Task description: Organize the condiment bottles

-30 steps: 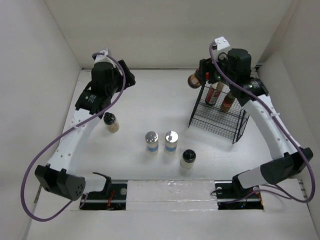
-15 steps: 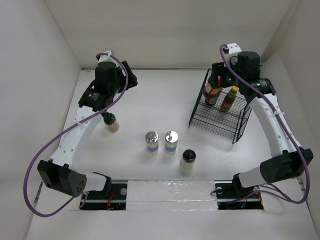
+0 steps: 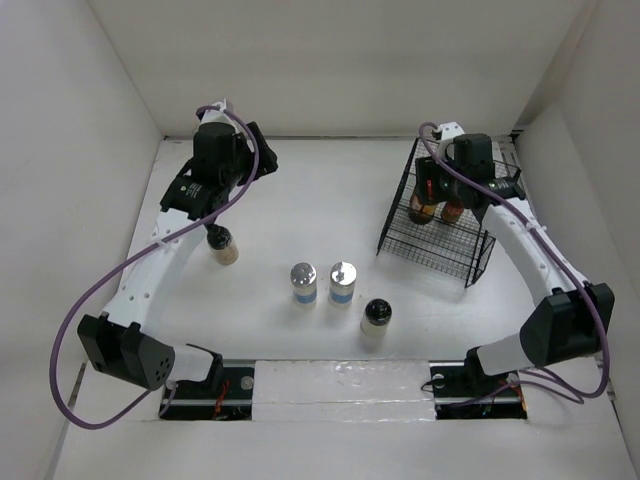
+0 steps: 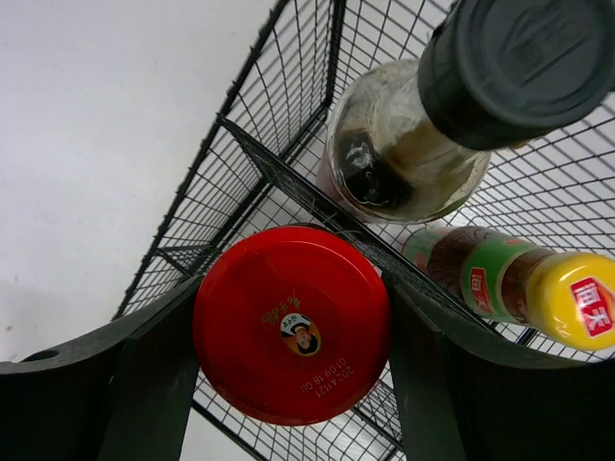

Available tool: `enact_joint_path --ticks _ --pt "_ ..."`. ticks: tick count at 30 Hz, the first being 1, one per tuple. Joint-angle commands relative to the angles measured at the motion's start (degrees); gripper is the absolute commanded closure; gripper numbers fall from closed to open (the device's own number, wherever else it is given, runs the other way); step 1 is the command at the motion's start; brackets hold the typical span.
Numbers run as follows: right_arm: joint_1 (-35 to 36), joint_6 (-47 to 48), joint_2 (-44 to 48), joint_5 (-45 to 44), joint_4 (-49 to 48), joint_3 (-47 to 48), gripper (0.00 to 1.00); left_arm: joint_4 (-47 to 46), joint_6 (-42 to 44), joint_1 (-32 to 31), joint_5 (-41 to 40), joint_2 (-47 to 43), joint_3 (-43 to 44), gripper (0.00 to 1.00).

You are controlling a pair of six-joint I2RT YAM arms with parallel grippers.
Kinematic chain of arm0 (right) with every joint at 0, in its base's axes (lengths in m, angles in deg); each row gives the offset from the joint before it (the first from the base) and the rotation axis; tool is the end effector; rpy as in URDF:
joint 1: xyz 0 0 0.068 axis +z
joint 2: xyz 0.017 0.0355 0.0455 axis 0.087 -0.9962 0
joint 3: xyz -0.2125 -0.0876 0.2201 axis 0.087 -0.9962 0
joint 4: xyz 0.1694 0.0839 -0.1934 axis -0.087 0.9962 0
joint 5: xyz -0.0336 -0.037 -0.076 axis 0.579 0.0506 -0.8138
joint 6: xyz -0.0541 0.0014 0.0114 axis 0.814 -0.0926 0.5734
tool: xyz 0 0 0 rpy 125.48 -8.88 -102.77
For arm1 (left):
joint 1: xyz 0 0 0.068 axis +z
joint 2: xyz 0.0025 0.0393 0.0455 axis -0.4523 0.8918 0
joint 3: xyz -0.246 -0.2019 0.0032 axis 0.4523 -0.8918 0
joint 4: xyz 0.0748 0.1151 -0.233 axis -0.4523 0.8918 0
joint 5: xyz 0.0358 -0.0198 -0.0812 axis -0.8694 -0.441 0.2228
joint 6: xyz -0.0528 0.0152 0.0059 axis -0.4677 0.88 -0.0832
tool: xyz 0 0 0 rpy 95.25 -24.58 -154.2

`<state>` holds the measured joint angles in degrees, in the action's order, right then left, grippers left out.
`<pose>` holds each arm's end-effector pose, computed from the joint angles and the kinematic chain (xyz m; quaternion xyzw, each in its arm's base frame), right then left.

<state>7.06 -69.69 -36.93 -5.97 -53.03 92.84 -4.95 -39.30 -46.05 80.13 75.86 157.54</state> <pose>0.3190 0.0704 0.3938 -0.1284 0.8795 0.0633 0.4539 0.2863 -0.0959 0.4682 -0.0845 0.7951 -0.2058 0.5642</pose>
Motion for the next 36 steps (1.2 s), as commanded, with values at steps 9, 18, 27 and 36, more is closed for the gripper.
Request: enact_joint_path --ticks 9,18,27,36 --pt "2.4 -1.1 -1.8 -3.9 -11.5 -3.9 0.55 -3.0 -0.9 -0.3 1.3 0.0 -0.7 0.32" --pt "2.4 -2.9 -5.4 -3.9 -9.7 -3.9 0.17 -3.5 -0.9 -0.3 1.8 0.0 -0.7 0.32" --pt "6.7 -1.3 3.4 -7.0 -2.7 1.9 0.00 -5.5 -2.5 -0.3 4.0 0.0 -0.7 0.51" --pt "21.8 2.1 11.8 7.7 0.4 -5.9 0.95 -5.5 -2.5 -0.3 3.6 0.0 -1.3 0.92"
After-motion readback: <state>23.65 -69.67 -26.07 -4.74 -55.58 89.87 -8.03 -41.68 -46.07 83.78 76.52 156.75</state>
